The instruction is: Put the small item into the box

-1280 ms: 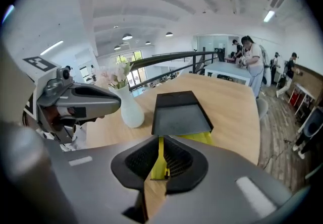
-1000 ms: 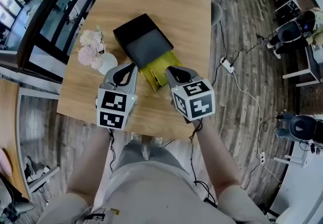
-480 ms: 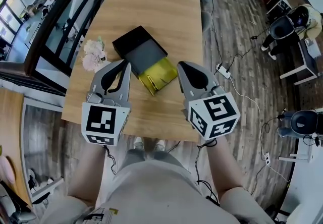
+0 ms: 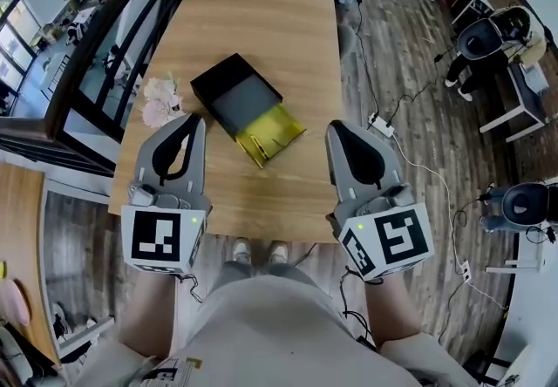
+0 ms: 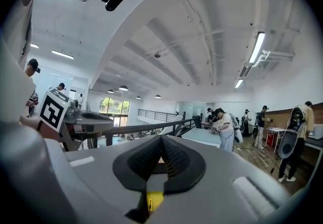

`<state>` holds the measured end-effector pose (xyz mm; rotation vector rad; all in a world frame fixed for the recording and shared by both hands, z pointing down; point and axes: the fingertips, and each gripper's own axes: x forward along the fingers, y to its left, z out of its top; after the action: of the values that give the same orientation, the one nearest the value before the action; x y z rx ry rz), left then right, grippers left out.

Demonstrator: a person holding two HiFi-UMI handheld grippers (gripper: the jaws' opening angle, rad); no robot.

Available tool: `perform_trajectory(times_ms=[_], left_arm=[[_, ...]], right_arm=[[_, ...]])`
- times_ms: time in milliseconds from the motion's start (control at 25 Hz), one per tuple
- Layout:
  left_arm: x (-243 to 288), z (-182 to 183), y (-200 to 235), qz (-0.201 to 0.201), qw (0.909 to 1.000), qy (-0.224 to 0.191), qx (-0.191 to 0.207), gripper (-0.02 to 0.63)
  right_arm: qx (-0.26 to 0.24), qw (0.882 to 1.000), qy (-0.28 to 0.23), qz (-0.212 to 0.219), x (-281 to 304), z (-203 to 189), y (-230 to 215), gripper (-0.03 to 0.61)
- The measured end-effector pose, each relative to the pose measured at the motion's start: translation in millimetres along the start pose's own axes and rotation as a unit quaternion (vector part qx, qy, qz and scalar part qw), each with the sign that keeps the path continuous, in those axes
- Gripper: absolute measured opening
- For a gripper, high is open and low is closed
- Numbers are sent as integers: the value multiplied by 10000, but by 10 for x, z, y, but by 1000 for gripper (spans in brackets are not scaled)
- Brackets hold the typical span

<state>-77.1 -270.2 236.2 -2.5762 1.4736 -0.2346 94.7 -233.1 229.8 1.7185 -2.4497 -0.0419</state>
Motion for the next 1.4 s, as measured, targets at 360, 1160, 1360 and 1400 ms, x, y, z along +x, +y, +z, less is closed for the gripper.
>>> perform_trajectory(times_ms=[360,1160,1360,1400], left_arm=[[-121,-144,-222,-224,9994,267,-57,2],[-66,-189,-487,-467,9983,326,-73,3],[-57,-227,-535,-522,9978,389,-79,2],[-53,-223,-545,-531,9978,390,-49,2]], right_arm=[[383,9984,-242,-335,-303,-239,-123,0],[300,9994,30,-155,-309,-364,-36,0],[252,9997,27,-29,-305,-358,9,0],[262,9997,28,-7,-293,-354,15,0]])
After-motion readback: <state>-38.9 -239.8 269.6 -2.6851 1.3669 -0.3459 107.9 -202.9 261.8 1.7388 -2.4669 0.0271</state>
